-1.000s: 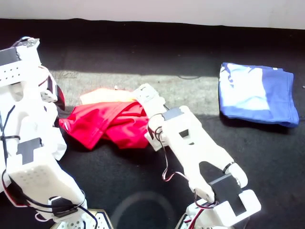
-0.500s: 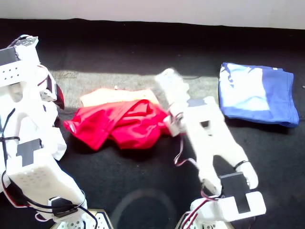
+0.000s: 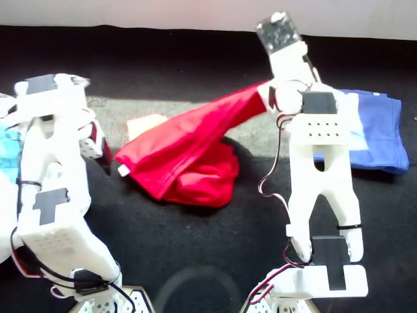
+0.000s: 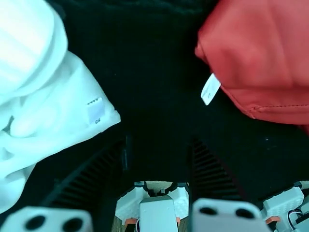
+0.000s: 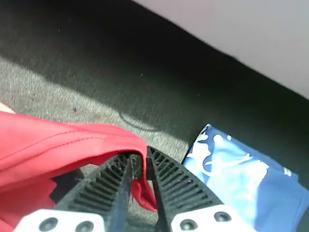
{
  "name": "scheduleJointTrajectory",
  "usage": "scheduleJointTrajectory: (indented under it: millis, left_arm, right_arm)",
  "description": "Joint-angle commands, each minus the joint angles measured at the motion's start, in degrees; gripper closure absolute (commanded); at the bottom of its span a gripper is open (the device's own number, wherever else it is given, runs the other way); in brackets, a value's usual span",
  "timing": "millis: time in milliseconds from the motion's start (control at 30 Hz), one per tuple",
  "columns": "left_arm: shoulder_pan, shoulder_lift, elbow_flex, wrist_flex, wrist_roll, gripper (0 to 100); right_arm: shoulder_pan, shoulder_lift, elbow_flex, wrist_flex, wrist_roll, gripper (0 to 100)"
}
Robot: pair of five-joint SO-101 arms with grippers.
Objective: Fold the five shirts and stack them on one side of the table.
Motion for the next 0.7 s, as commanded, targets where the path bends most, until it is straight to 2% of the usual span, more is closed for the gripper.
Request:
scheduleJointTrajectory:
  millis: [0, 100, 233, 333, 467, 667]
  left_arm:
    - [5.4, -4.4, 0.4, 0.5, 0.1, 81]
    - [10.8, -8.0, 1.6, 0.5, 0.0, 81]
    - [20.7, -12.5, 4.2, 0.0, -3.5, 81]
    - [26.2, -13.3, 5.7, -3.2, -5.5, 80]
    - [27.4, -13.1, 10.9, -10.6, -8.6, 80]
    - [27.5, -13.1, 21.1, -20.6, -9.8, 80]
  right_arm:
    - [1.5, -2.2, -4.8, -3.2, 0.7, 99.3]
    - [2.2, -2.2, -4.7, -4.8, 0.7, 99.3]
    - [2.8, 1.5, -5.1, -4.6, 0.7, 98.8]
    - [3.1, 4.2, -5.1, -3.6, 0.6, 90.4]
    - [3.8, 3.7, -5.2, 0.2, 0.5, 74.0]
    - [4.3, -2.2, -5.2, 6.7, 0.6, 73.9]
